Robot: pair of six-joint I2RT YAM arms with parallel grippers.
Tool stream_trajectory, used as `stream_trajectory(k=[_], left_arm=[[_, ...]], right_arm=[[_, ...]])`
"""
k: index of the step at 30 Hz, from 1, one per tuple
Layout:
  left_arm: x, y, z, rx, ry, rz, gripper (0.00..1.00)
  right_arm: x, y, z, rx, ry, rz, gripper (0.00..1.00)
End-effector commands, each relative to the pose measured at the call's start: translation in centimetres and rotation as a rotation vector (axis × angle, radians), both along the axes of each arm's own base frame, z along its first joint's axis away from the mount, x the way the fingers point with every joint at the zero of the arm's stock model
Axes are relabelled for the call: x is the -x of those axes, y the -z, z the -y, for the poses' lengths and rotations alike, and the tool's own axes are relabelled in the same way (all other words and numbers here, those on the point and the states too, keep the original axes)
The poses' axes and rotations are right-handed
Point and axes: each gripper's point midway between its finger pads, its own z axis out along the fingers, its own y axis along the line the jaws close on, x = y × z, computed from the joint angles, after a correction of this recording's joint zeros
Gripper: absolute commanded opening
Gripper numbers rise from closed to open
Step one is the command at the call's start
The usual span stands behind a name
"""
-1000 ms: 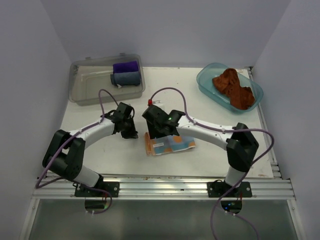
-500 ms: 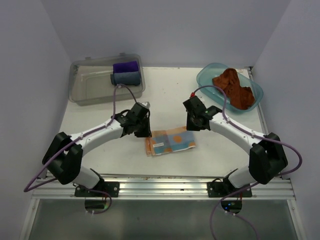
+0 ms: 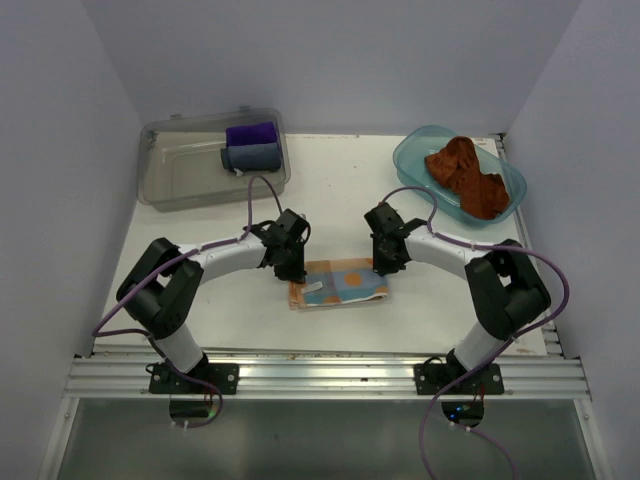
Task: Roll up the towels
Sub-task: Fold the towel
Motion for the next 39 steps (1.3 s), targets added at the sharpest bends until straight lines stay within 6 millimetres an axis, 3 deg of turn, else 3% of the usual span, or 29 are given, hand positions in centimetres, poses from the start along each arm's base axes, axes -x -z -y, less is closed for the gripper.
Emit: stream_trajectory(k=[1,6,8,11,14,16,20,24,26,28,30,32,34,37,39], left_arm=[[-1.6,0.1,-1.1,-0.042,-0.001,0.032,0.15],[-3.4,0.1,-1.4,-0.056,0.000,0.039,0.15],[-4.0,0.2,-1.0,-0.060,0.012,0.039,0.15],[-5.0,0.7,-0.1,-0.065,0.033,0.023,0.15],[-5.5,0.5,0.4,-0.060,0.044,0.022,0.14],[-5.5,-0.3,0.4,-0.054,0.042,0.040,0.14],[-5.6,-1.8,0.2,-0.043,0.035,0.072,0.15],[-5.8,-2.4,0.3,-0.036,0.029,0.085,0.15],[-5.6,-2.2,0.2,-0.039,0.031,0.078,0.15],[-5.5,-1.8,0.1,-0.046,0.031,0.070,0.15],[-5.5,-1.6,0.0,-0.051,0.032,0.067,0.15],[-5.5,-1.2,0.0,-0.057,0.033,0.062,0.15],[-5.5,-1.4,0.0,-0.055,0.032,0.063,0.15],[-5.7,-2.4,0.0,-0.049,0.030,0.083,0.15],[-6.0,-4.1,0.2,-0.029,0.027,0.113,0.15]], right_arm=[[1.0,0.6,0.5,-0.023,0.018,0.012,0.00],[5.2,0.9,1.0,-0.064,0.062,0.006,0.00],[7.1,0.1,-0.6,-0.105,0.041,0.022,0.00],[9.0,-1.2,-0.7,-0.087,0.050,0.053,0.00],[9.1,-3.5,-0.2,-0.106,0.066,0.118,0.00],[8.8,-6.1,-1.0,-0.168,0.049,0.178,0.00],[9.7,-7.5,-3.3,-0.228,-0.020,0.176,0.00],[10.6,-5.6,-5.7,-0.208,-0.089,0.128,0.00],[10.9,-3.7,-6.9,-0.209,-0.110,0.092,0.00],[11.5,-1.0,-6.8,-0.178,-0.099,0.040,0.00],[11.9,0.6,-6.4,-0.152,-0.087,0.008,0.00],[12.1,0.8,-6.5,-0.152,-0.087,-0.003,0.00],[11.6,-0.3,-6.7,-0.157,-0.091,0.028,0.00],[10.4,-3.5,-6.0,-0.146,-0.075,0.115,0.00],[9.7,-5.6,-5.0,-0.125,-0.066,0.173,0.02]])
